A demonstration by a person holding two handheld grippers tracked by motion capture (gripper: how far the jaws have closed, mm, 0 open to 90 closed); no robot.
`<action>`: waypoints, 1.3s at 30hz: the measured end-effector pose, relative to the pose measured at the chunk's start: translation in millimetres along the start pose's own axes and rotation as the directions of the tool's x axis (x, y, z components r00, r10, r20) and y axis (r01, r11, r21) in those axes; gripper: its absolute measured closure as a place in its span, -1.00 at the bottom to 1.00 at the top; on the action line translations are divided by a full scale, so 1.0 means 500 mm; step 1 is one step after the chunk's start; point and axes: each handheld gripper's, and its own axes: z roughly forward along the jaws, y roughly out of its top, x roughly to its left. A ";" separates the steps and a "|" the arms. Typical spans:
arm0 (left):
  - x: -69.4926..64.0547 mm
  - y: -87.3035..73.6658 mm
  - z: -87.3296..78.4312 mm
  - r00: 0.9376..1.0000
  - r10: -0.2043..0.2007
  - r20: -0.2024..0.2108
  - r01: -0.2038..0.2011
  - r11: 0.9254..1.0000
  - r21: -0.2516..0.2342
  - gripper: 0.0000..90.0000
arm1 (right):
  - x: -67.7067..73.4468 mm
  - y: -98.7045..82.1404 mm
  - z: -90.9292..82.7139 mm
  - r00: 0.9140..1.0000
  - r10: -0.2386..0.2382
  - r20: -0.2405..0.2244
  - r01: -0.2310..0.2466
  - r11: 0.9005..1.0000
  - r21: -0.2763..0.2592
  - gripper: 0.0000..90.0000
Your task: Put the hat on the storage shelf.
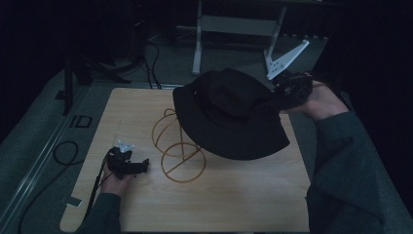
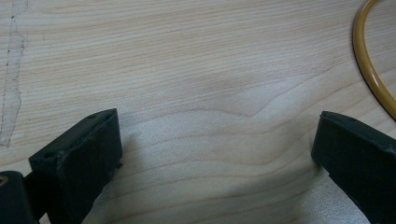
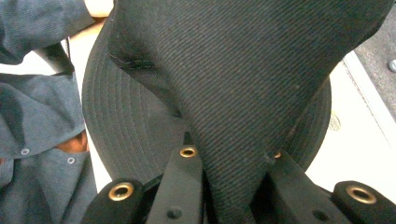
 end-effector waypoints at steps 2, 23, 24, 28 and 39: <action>0.000 0.000 0.000 1.000 0.000 0.000 0.000 1.000 0.000 -0.96 | 0.000 0.005 0.001 1.000 -0.002 0.002 0.002 1.000 -0.004 0.92; 0.000 0.000 0.000 1.000 -0.002 0.001 0.002 1.000 0.000 -0.96 | 0.002 0.062 0.061 0.998 -0.035 -0.045 0.035 0.999 -0.001 0.91; 0.000 0.000 0.000 1.000 -0.002 0.001 0.002 1.000 0.000 -0.96 | 0.002 0.062 0.061 0.998 -0.035 -0.045 0.035 0.999 -0.001 0.91; 0.000 0.000 0.000 1.000 -0.002 0.001 0.002 1.000 -0.001 -0.96 | 0.004 0.073 0.073 0.998 -0.043 -0.055 0.043 0.999 -0.002 0.91; 0.000 0.000 0.000 1.000 -0.002 0.001 0.002 1.000 0.000 -0.96 | 0.006 0.097 0.102 0.996 -0.047 -0.078 0.048 0.999 0.017 0.90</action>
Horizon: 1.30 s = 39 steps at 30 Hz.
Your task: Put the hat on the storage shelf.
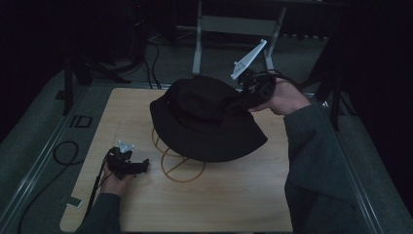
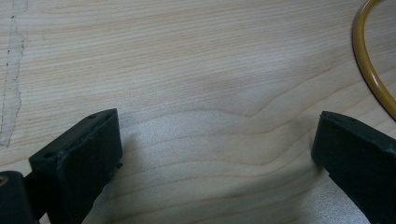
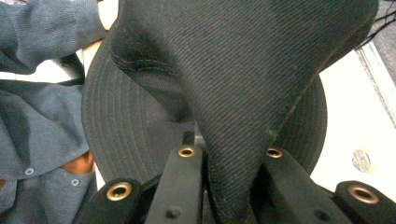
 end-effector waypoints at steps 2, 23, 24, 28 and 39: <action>0.000 0.000 0.000 1.000 0.000 0.000 0.000 1.000 0.000 -0.96 | 0.000 0.008 0.010 1.000 -0.005 -0.010 0.005 1.000 0.004 0.89; 0.001 0.000 0.000 1.000 0.003 0.000 -0.003 1.000 0.002 -0.96 | 0.005 0.046 0.090 0.998 -0.003 -0.067 0.005 0.999 0.039 0.78; 0.000 0.000 0.000 1.000 0.003 0.000 -0.003 1.000 0.002 -0.96 | 0.003 0.049 0.098 0.998 0.000 -0.070 0.003 0.999 0.042 0.77; 0.000 0.000 0.000 1.000 0.001 -0.001 -0.001 1.000 0.002 -0.96 | 0.005 0.058 0.115 0.997 0.000 -0.071 0.005 0.998 0.065 0.75; 0.000 0.000 0.000 1.000 0.002 0.000 -0.002 1.000 0.002 -0.96 | 0.010 0.075 0.163 0.997 0.008 -0.072 0.002 0.991 0.135 0.55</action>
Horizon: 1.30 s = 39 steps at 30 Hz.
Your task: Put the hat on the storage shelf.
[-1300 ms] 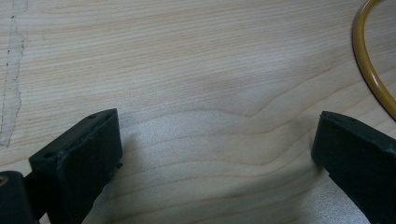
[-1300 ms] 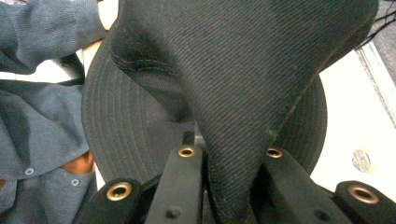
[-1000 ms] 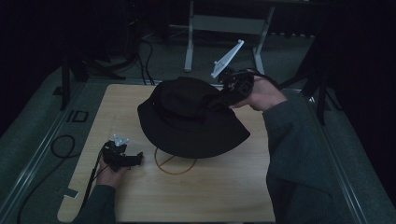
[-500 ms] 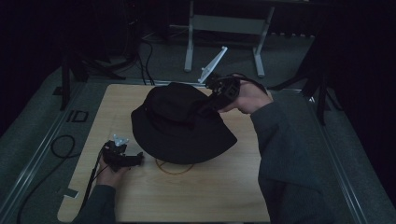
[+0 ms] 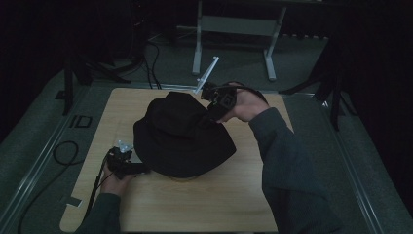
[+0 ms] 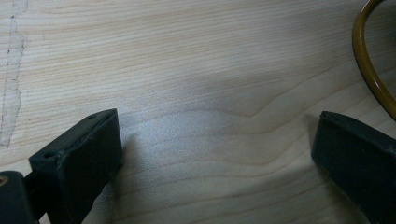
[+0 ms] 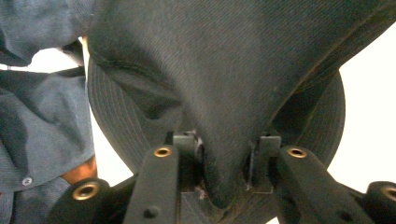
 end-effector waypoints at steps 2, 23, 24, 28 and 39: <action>0.000 0.000 0.000 1.000 0.000 0.000 0.000 1.000 0.000 -0.96 | -0.001 0.001 0.008 1.000 0.004 -0.001 -0.004 1.000 0.017 0.49; 0.000 0.000 0.000 1.000 0.002 0.001 -0.002 1.000 -0.001 -0.96 | -0.011 -0.018 0.007 0.995 0.089 0.048 -0.089 0.996 0.012 -0.31; 0.000 0.000 0.000 1.000 0.002 0.002 -0.002 1.000 -0.001 -0.96 | -0.013 -0.021 0.005 0.994 0.096 0.048 -0.096 0.995 0.007 -0.36; 0.000 0.000 0.000 1.000 0.002 0.001 -0.002 1.000 -0.001 -0.96 | -0.017 -0.036 0.000 0.991 0.121 0.058 -0.121 0.993 -0.007 -0.41; 0.000 0.000 0.000 1.000 0.002 0.001 -0.002 1.000 -0.001 -0.96 | -0.020 -0.073 -0.011 0.987 0.147 0.059 -0.145 0.989 -0.033 -0.48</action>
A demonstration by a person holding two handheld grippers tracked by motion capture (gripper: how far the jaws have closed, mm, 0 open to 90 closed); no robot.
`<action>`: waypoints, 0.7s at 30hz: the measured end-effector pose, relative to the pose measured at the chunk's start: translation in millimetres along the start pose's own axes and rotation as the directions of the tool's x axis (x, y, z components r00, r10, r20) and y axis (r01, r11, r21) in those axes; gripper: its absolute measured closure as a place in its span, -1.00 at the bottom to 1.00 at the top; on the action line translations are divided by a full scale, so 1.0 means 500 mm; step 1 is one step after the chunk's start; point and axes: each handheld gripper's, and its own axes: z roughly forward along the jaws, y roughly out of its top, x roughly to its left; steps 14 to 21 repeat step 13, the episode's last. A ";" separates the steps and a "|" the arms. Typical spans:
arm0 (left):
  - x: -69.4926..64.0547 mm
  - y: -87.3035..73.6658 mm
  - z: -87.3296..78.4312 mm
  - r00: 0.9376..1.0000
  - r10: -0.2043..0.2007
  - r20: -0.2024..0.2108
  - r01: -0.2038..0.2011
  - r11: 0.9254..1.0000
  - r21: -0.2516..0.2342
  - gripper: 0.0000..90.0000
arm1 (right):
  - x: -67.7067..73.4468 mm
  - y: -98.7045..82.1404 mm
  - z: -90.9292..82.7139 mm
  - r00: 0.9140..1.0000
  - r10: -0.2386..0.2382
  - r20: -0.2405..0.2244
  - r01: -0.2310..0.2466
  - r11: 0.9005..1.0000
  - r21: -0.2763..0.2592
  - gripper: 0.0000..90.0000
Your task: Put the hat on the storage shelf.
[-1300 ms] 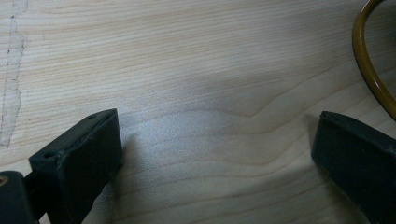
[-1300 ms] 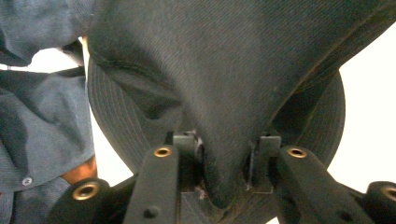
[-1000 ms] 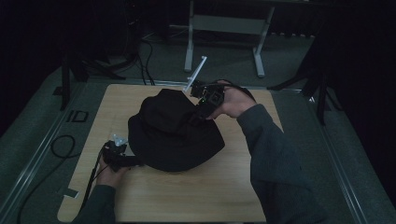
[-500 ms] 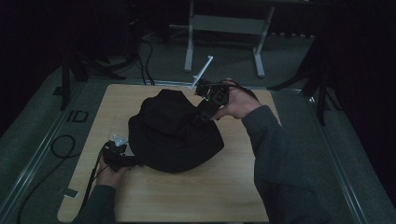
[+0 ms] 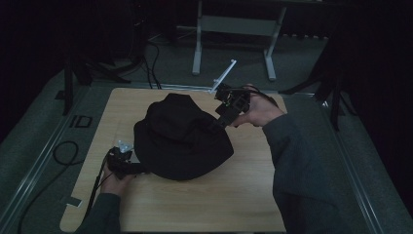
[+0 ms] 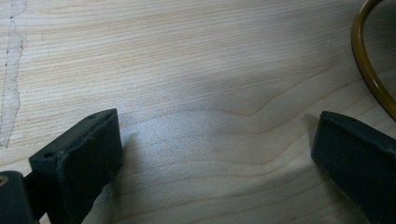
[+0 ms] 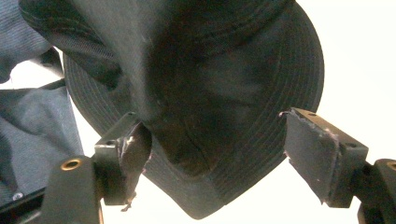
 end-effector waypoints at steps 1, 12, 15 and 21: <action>0.000 0.000 0.000 1.000 0.000 0.000 0.000 1.000 0.000 -0.96 | 0.000 0.000 0.000 1.000 0.000 0.000 0.000 1.000 0.000 -0.48; 0.000 0.000 0.000 1.000 -0.003 0.000 0.003 1.000 -0.003 -0.96 | 0.003 -0.034 -0.014 1.000 0.022 0.002 -0.022 0.993 -0.112 -0.47; 0.000 0.000 0.000 1.000 -0.003 0.000 0.003 1.000 -0.002 -0.96 | 0.001 -0.039 -0.018 0.999 0.051 0.020 -0.048 0.991 -0.128 -0.48; 0.000 0.000 0.000 1.000 -0.003 0.000 0.003 1.000 -0.002 -0.96 | 0.001 -0.039 -0.018 0.999 0.051 0.020 -0.048 0.991 -0.128 -0.48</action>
